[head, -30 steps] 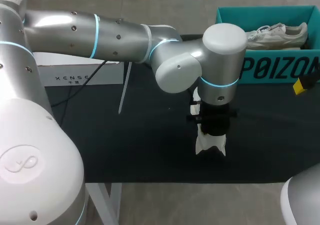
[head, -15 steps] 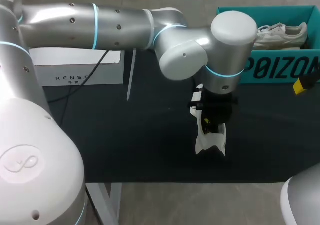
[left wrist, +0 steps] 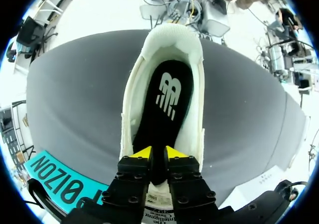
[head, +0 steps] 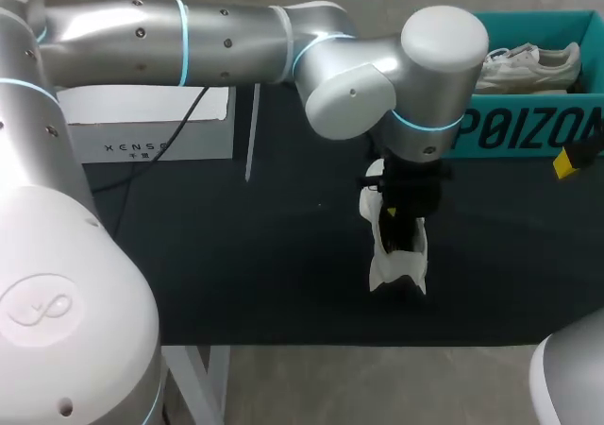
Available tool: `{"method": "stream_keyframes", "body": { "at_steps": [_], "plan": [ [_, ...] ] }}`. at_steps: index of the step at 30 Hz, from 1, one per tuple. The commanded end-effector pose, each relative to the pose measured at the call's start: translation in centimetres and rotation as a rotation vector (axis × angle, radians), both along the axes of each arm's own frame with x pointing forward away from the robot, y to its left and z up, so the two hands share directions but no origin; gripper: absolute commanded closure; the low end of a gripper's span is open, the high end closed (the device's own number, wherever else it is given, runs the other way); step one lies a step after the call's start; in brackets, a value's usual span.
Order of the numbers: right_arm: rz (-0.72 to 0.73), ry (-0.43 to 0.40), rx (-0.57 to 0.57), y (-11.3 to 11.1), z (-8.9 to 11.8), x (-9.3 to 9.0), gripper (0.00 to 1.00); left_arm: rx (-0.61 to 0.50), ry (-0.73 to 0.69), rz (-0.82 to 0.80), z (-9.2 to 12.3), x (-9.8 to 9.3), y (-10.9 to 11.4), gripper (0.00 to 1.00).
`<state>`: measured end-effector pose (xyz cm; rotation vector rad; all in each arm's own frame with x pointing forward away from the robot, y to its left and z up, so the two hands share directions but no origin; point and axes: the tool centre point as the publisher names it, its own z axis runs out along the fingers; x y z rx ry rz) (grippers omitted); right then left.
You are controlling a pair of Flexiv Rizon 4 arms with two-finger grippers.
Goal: Take the shoe out of the shoebox, open the shoe tongue, remove and reinsert the insole, then place the shoe into the shoebox
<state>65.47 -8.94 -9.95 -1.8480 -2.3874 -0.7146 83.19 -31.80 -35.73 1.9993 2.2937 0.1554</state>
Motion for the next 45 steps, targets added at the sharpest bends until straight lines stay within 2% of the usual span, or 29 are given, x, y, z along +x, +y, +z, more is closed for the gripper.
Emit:
{"method": "stream_keyframes", "body": {
  "at_steps": [1,15,28,38,45],
  "plan": [
    [0.001,0.007,-0.001,0.1,0.1,0.3,0.0,0.008,0.011,-0.006,-0.6,0.1,-0.9,0.0],
    [0.001,0.007,-0.001,0.1,0.1,0.3,0.0,-0.006,0.029,0.014,-1.2,-1.5,-0.5,0.0],
    [0.001,0.007,-0.001,0.1,0.1,0.3,0.0,-0.018,0.01,0.025,-0.2,-1.4,-0.2,0.0],
    [0.001,0.007,-0.001,0.1,0.1,0.3,0.0,-0.03,-0.045,0.035,3.1,-1.0,-0.2,0.0],
    [0.001,0.007,-0.001,0.1,0.1,0.3,0.0,-0.041,-0.1,0.049,6.0,0.1,0.4,0.0]
  ]
}}
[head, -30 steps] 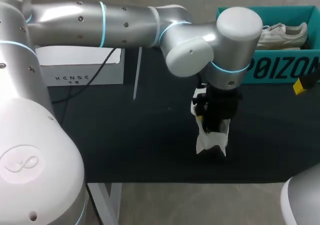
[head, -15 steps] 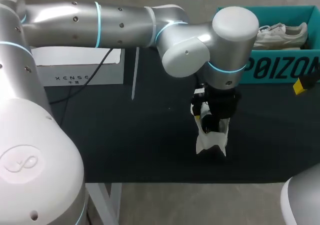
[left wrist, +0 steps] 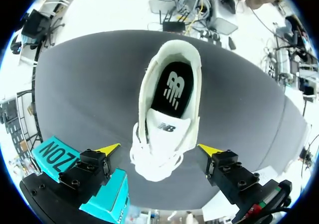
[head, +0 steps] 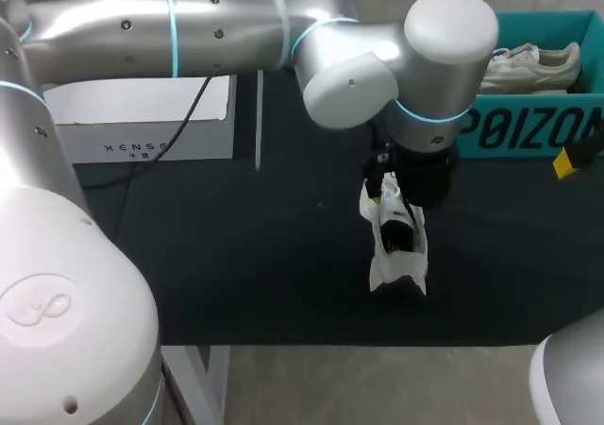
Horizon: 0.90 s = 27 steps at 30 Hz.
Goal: Take the shoe out of the shoebox, open the shoe tongue, remove and reinsert the insole, then place the shoe into the shoebox
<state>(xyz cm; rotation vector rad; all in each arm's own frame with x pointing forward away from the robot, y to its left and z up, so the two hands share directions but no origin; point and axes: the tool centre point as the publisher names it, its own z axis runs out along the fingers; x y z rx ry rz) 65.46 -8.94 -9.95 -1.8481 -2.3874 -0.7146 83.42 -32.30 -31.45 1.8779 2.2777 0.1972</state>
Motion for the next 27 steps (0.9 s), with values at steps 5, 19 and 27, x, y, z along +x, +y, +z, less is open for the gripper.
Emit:
{"method": "stream_keyframes", "body": {
  "at_steps": [5,19,27],
  "plan": [
    [0.001,0.007,-0.001,0.1,0.1,0.3,0.0,-0.034,-0.012,-0.031,1.8,1.0,1.2,1.0],
    [0.001,0.007,-0.001,0.1,0.1,0.3,0.0,0.017,0.061,-0.013,-1.8,-0.4,0.2,1.0],
    [0.001,0.007,-0.001,0.1,0.1,0.3,0.0,0.035,0.1,0.044,-2.7,-2.8,0.6,1.0]
  ]
}}
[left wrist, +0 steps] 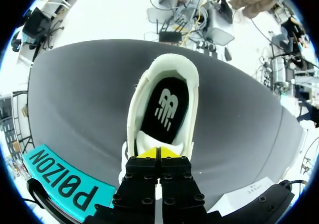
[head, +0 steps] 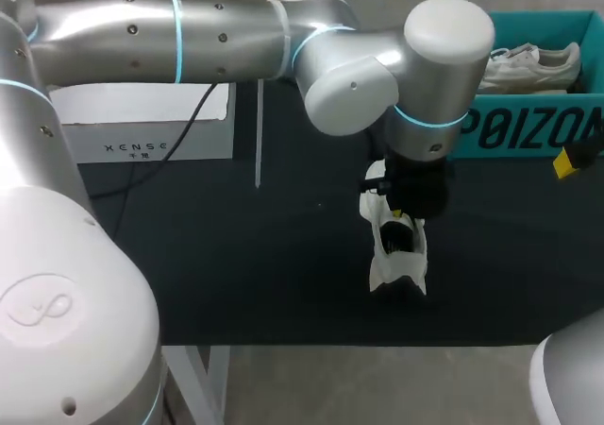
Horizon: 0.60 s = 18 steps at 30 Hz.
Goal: Take the shoe out of the shoebox, open the shoe tongue, remove and reinsert the insole, then place the shoe into the shoebox
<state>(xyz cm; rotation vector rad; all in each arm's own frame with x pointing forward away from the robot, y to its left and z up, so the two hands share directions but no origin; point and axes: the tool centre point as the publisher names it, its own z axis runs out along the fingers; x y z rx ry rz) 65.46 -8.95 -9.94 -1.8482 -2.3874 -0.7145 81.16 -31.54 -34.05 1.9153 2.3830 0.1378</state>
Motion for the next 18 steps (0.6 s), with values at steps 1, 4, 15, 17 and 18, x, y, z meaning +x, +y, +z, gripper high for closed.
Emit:
{"method": "stream_keyframes", "body": {
  "at_steps": [1,4,15,17,18],
  "plan": [
    [0.001,0.007,-0.001,0.1,0.1,0.3,0.0,0.014,-0.01,0.029,0.0,-0.9,0.1,1.0],
    [0.001,0.007,-0.001,0.1,0.1,0.3,0.0,0.019,-0.009,0.08,0.5,-1.5,0.7,1.0],
    [0.001,0.007,-0.001,0.1,0.1,0.3,0.0,-0.013,0.03,0.362,2.0,-3.7,3.1,1.0],
    [0.001,0.007,-0.001,0.1,0.1,0.3,0.0,-0.013,0.058,0.398,2.4,-4.2,3.2,0.62],
    [0.001,0.007,-0.001,0.1,0.1,0.3,0.0,-0.012,0.054,0.401,2.6,-4.3,3.2,0.0]
  ]
}}
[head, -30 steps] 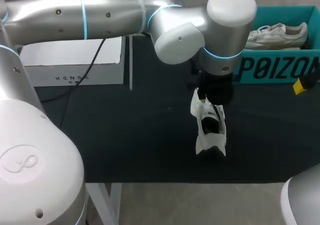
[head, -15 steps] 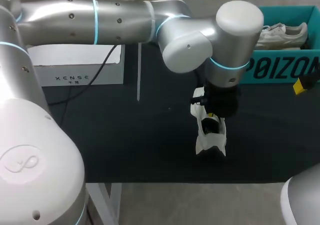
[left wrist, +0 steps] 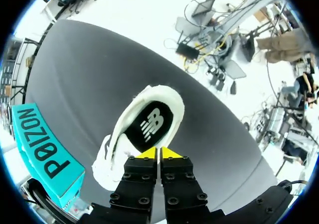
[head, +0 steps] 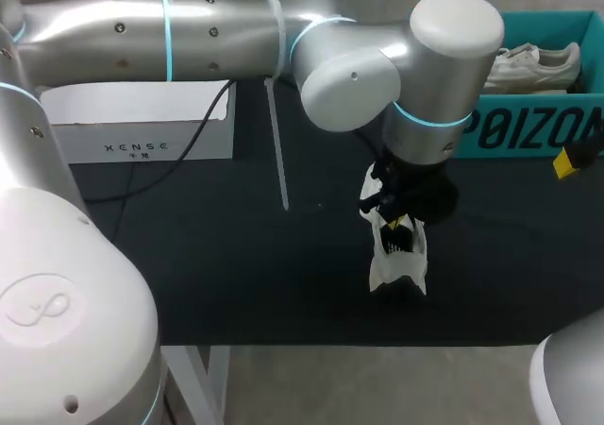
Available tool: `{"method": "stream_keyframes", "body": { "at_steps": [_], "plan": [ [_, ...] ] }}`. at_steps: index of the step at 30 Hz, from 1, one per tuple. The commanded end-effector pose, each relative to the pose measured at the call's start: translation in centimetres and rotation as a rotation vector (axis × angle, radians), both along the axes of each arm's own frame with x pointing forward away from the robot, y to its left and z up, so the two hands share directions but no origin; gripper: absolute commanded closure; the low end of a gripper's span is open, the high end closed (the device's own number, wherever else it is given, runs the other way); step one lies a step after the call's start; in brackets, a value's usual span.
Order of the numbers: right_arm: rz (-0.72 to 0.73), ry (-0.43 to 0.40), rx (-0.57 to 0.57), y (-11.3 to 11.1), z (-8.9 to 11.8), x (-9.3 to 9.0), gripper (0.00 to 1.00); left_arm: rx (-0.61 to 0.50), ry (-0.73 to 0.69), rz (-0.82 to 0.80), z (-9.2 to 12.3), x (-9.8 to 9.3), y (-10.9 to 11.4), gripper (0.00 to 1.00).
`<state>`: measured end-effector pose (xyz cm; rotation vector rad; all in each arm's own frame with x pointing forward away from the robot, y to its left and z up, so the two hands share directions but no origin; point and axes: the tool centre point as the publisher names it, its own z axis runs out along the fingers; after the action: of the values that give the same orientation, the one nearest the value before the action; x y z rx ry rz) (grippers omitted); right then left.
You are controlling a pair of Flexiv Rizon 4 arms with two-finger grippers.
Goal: Take the shoe out of the shoebox, open the shoe tongue, remove and reinsert the insole, then place the shoe into the shoebox
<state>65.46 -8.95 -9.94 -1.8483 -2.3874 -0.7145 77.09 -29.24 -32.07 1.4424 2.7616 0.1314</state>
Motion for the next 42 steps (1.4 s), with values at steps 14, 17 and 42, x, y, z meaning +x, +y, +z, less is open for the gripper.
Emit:
{"method": "stream_keyframes", "body": {
  "at_steps": [14,17,42],
  "plan": [
    [0.001,0.007,-0.001,0.1,0.1,0.3,0.0,-0.022,0.007,0.009,0.6,-0.2,0.9,0.0],
    [0.001,0.007,-0.001,0.1,0.1,0.3,0.0,-0.022,0.007,0.009,0.6,-0.2,0.9,0.0],
    [0.001,0.007,-0.001,0.1,0.1,0.3,0.0,0.06,0.123,0.675,0.7,-6.9,3.1,0.0]
  ]
}}
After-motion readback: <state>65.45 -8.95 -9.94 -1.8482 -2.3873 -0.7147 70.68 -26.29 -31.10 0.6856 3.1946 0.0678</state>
